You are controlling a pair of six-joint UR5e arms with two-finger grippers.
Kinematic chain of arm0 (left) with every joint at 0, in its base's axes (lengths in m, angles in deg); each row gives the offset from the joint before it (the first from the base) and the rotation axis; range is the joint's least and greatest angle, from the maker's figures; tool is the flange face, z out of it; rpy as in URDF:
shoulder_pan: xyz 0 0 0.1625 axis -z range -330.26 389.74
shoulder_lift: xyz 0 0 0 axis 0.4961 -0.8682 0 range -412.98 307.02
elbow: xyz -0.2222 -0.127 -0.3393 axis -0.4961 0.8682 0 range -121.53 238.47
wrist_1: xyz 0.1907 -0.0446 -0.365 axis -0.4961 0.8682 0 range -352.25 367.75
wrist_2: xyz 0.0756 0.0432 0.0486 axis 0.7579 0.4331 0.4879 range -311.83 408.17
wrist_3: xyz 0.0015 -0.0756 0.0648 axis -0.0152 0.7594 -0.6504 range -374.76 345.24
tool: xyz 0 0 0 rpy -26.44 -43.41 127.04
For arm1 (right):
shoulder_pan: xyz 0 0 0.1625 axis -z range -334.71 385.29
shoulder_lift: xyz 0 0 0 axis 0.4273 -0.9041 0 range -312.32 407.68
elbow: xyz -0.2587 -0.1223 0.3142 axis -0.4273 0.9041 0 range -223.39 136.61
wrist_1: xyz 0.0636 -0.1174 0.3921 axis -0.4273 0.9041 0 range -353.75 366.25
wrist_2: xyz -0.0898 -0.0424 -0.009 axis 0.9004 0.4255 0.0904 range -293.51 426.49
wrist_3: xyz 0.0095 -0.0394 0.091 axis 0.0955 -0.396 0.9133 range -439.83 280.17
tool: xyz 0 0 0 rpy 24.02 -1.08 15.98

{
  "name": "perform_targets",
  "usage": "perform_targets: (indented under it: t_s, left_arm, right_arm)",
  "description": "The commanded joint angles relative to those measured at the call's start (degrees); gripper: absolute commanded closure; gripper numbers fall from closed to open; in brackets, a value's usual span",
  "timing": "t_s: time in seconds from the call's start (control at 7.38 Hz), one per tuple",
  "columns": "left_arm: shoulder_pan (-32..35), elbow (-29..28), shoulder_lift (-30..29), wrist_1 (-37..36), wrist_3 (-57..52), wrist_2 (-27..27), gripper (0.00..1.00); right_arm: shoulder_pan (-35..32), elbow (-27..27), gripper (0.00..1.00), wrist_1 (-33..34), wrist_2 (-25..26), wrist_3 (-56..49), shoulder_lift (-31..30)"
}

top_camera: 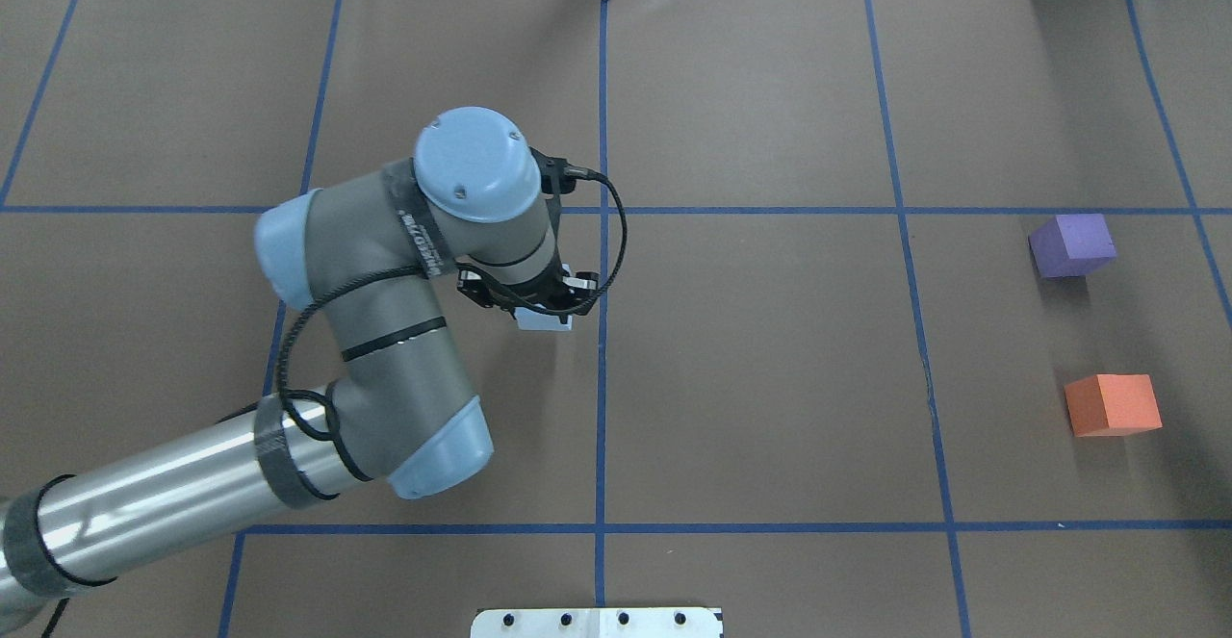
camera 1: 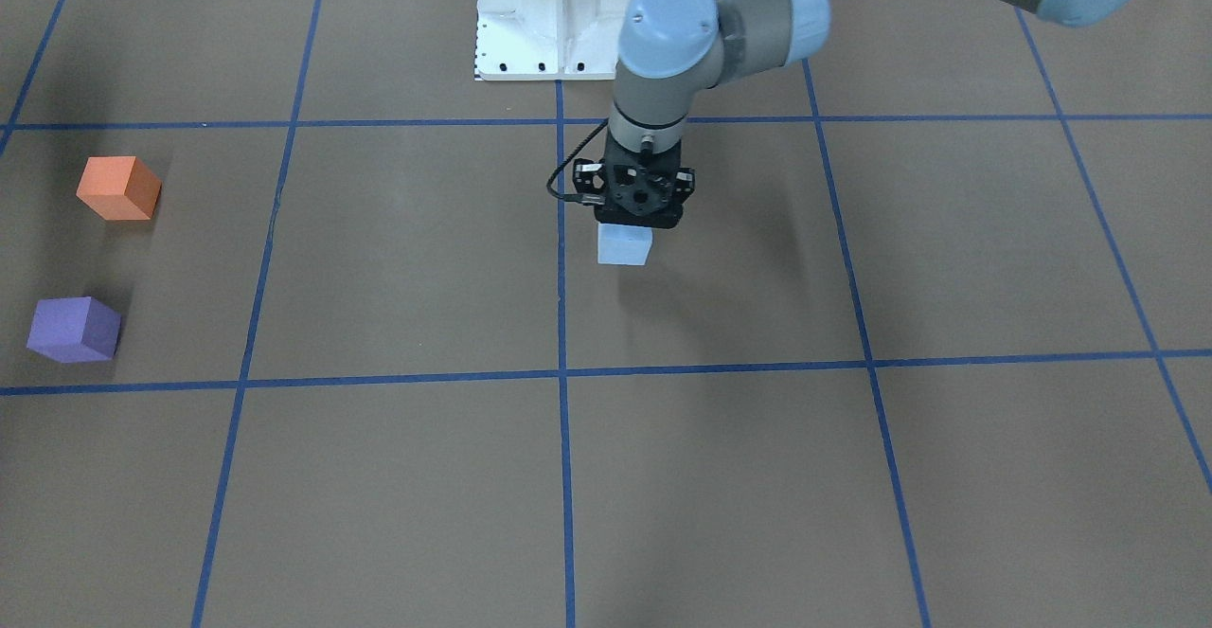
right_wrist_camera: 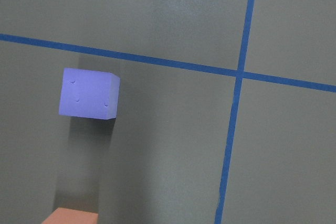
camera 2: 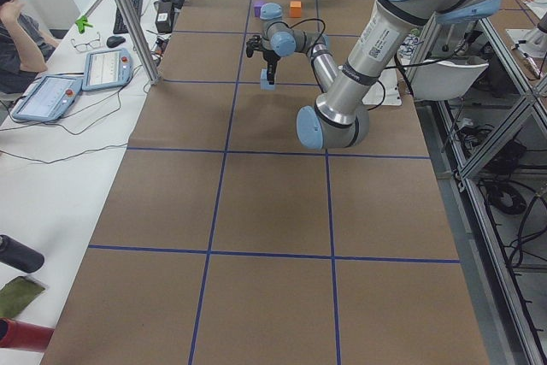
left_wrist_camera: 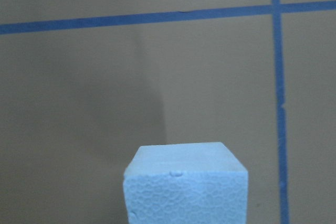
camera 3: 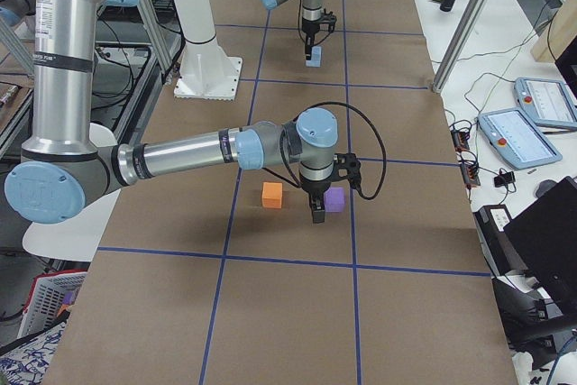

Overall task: Place blue block between orange and purple blocks
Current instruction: 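Carry the light blue cube with the left gripper to the table center and release, then withdraw the left arm while the right arm reaches toward the light blue cube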

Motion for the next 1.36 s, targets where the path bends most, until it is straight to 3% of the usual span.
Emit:
perform_targets:
  t_s: [0.0,0.14,0.41,0.68,0.95,1.22]
  left_arm:
    - [-3.3,-10.3,-8.5,1.0,5.3,2.6,0.48]
    - [-3.3,-12.4,-9.8,1.0,5.6,2.7,0.40]
    - [-3.3,-13.2,-9.5,0.7,5.6,2.7,0.02]
    - [-0.2,-11.1,-9.4,0.0,4.9,1.9,0.01]
    - [7.9,-0.1,-6.0,-12.6,-5.9,-8.2,0.01]
    - [14.9,14.8,5.3,-19.5,-17.3,-10.3,0.01]
  right_arm:
    - [0.0,0.0,0.00,0.0,0.0,0.0,-0.1]
    - [0.0,0.0,0.00,0.0,0.0,0.0,-0.1]
    - [0.0,0.0,0.00,0.0,-0.1,0.2,-0.1]
    - [0.0,-0.4,0.00,0.0,-0.2,0.3,0.4]
    - [0.8,-1.0,0.00,-4.1,-2.8,0.4,1.2]
    - [4.7,-6.1,0.00,-4.3,-4.4,11.9,2.1]
